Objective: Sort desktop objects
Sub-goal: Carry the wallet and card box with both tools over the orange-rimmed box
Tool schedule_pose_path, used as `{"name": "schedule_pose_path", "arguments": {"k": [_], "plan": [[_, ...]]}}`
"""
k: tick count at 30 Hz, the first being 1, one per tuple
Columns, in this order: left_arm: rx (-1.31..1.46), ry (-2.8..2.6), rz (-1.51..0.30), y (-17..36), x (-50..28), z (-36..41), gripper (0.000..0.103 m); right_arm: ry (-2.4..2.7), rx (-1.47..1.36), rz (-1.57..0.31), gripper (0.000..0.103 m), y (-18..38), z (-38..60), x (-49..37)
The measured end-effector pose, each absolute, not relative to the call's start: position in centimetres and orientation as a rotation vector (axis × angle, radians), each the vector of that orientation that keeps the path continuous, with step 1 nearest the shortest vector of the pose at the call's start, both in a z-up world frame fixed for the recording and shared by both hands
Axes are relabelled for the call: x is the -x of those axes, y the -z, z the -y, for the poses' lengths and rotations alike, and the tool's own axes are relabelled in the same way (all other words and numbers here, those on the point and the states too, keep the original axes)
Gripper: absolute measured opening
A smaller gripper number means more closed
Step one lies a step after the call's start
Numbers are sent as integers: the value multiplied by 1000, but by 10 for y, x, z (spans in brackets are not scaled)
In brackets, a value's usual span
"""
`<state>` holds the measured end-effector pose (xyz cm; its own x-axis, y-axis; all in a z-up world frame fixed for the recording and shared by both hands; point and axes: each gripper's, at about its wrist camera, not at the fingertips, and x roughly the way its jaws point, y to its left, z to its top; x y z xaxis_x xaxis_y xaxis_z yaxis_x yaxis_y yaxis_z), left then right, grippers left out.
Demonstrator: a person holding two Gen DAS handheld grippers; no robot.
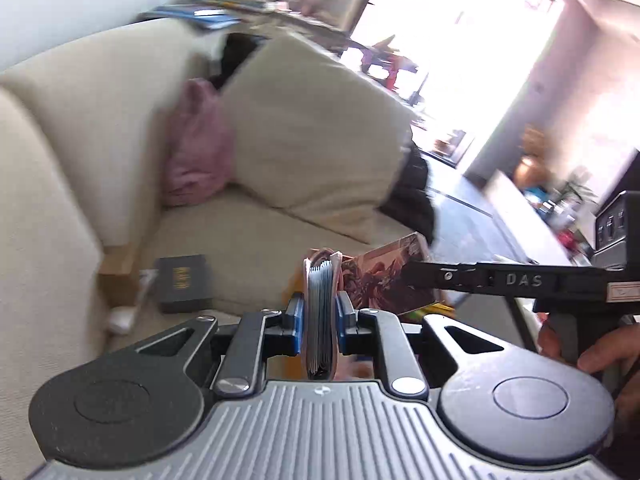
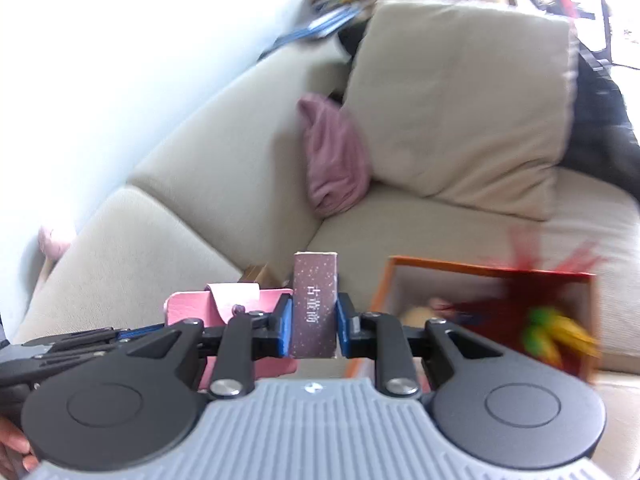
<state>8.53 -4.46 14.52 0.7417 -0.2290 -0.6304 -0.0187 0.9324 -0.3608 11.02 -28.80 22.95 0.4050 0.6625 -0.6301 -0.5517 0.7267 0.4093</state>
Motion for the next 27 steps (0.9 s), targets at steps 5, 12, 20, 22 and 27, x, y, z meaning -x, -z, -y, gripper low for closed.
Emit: {"name": "schedule_pose_path", "arguments": {"k": [5,12,20,22,27], "plan": [[281,220,-811,-122,-99,96,17,-684,-194,-892,24,-211,335,-103],[152,209,-955,-83,-104,140,17,-601,-184,-962,24,-165,355,-91],[48,149,-1055,-69,-103,155,17,-569,-221,-1025,24,-125,354,-87],[38,135,-1067,-66,-106,155,17,-562,-250,-1029,24,-120,354,-88],[-20,105,-1097,-60,-111,161,17,-560,-287,-1040,24,-112,350,-87]]}}
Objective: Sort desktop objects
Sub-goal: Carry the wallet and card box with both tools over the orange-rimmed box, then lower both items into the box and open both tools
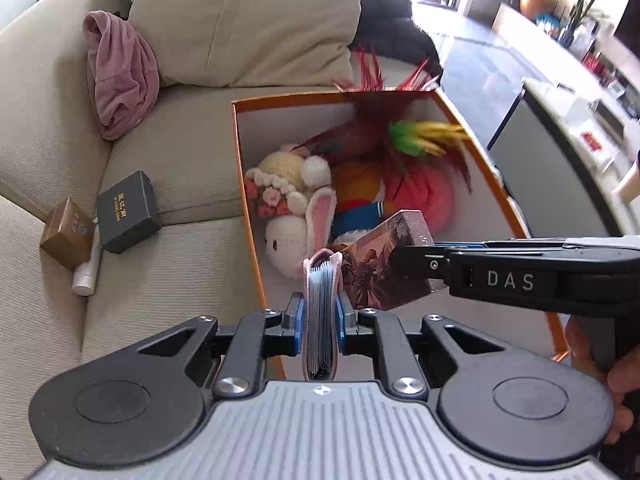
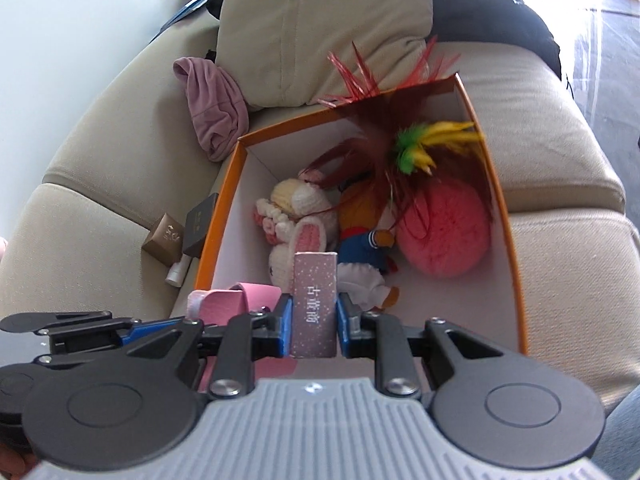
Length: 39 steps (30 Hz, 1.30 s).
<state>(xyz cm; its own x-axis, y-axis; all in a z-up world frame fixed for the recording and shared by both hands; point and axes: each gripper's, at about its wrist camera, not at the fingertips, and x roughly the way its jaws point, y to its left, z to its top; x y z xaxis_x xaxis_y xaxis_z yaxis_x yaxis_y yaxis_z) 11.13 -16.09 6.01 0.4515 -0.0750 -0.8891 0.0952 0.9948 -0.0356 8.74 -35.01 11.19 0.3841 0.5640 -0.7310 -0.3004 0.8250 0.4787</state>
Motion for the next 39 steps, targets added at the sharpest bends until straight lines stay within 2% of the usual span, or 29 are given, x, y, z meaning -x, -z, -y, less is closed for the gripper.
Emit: {"name": "schedule_pose_path", "arguments": {"k": [12,23,31,35,39], "plan": [[-55,41,-1143,-48,-116,168,17,-555,-312,-1100,24,-91,347,-83],[116,23,-1151,-46,-124,142,19,-540,-340,-1130,24,-80,330,-88],[199,72,-1076,-67,-114,123,26,-544,-293,-1130,24,-82,314,-86],[227,76,-1029,-76,-108,113,26,-534,-286,-1119,25,-87,311,-86],[299,78,-977,-81,-98,97,26,-577,-340,-1141,30,-85,309,-88]]}}
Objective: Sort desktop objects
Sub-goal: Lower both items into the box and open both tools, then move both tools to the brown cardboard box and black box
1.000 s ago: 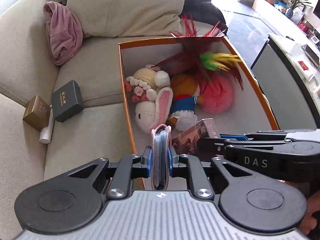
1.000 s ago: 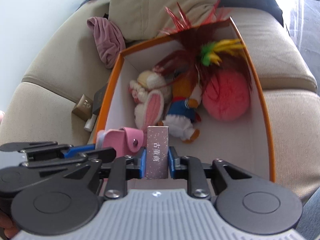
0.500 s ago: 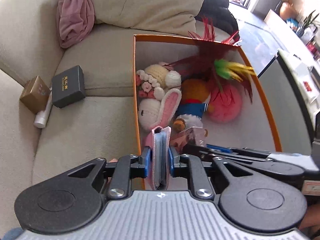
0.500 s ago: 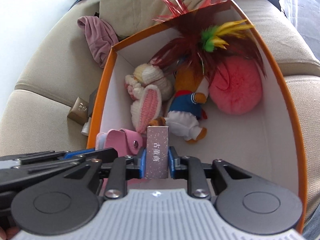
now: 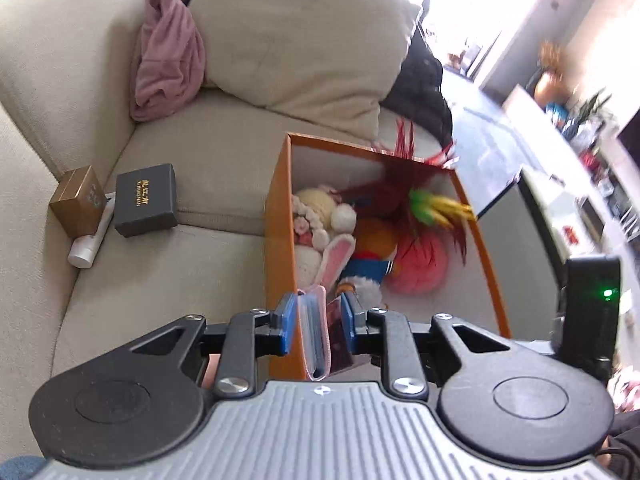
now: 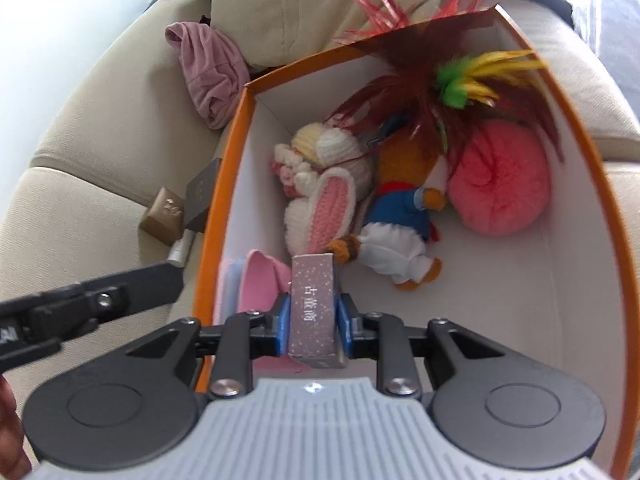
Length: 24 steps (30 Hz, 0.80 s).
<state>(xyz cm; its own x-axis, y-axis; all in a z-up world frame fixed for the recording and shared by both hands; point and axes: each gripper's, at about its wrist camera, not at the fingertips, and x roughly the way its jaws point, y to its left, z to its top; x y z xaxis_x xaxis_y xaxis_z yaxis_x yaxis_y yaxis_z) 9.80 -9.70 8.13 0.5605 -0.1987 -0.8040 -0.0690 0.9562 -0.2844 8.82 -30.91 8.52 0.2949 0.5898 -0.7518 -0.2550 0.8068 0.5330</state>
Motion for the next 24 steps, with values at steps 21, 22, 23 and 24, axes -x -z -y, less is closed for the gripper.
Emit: {"name": "schedule_pose_path", "arguments": {"k": [21,22,23,24], "plan": [[427,-63,-969,-57,-73,29,26,-647,-343,-1073,23,-111,324,-80],[432,-76,-966,-57,-72,23,26,-654,-325,-1052,23,-118,321,-80],[434,-89,-960,-58,-72,17,26,-665,-311,-1032,23,-125,317,-80],[435,-102,-950,-59,-71,10,26,-681,-300,-1015,23,-131,314,-80]]}}
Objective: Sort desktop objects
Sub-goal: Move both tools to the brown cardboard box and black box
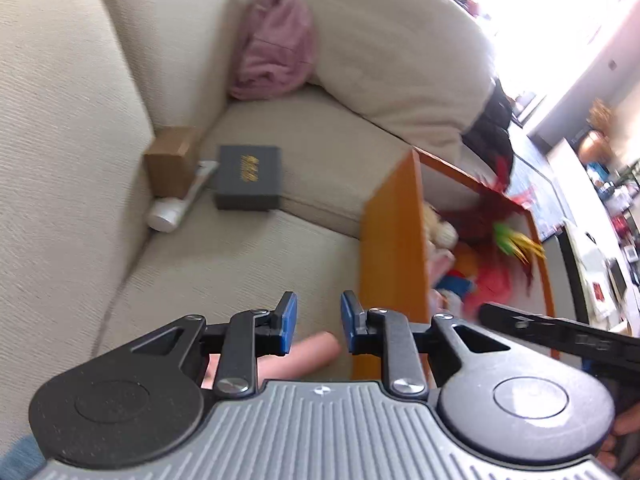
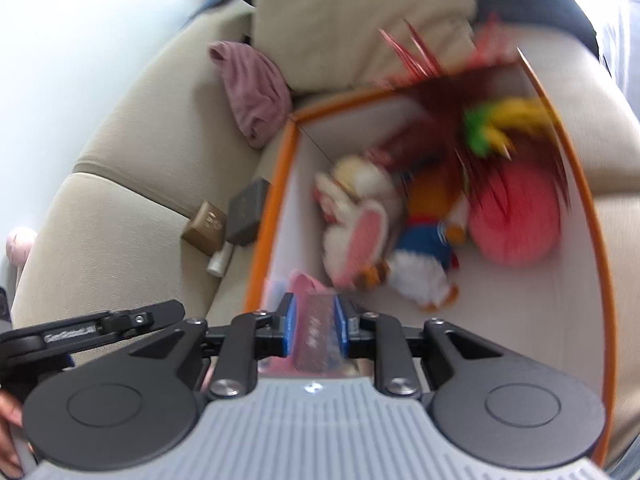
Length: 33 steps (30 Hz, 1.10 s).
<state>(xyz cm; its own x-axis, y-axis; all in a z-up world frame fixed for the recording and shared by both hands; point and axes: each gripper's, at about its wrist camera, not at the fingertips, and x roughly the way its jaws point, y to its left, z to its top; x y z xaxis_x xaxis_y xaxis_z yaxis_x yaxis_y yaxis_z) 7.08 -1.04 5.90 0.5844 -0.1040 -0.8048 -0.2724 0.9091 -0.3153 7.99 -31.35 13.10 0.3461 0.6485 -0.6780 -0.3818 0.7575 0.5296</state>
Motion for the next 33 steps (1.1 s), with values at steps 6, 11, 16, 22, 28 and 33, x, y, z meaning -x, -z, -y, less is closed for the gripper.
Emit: {"name": "schedule_pose_path", "arguments": {"k": [6,11,16,22,28,33], "plan": [[336,-222,-893,-67,-73,-16,26,-796,-201,-980,23,-158,268,-90],[285,-280,-878,-61,-85,-36,26,-849,-98,-1010,30,-160,212,-104],[292,-311,-884,-44,-101,-57,26,-848,-33,-1087,42,-148,157,-125],[308,-350,-873,-29,-123,-82,30,-786,-9,-1187,49,-118,106,-156],[339,-367,-868,-17,-141,-102,42,-705,36,-1234,53,-94,71,-190],[386,-320,-857,-6,-151,-109,44,-644,26,-1257,58,-76,57,-214]]}}
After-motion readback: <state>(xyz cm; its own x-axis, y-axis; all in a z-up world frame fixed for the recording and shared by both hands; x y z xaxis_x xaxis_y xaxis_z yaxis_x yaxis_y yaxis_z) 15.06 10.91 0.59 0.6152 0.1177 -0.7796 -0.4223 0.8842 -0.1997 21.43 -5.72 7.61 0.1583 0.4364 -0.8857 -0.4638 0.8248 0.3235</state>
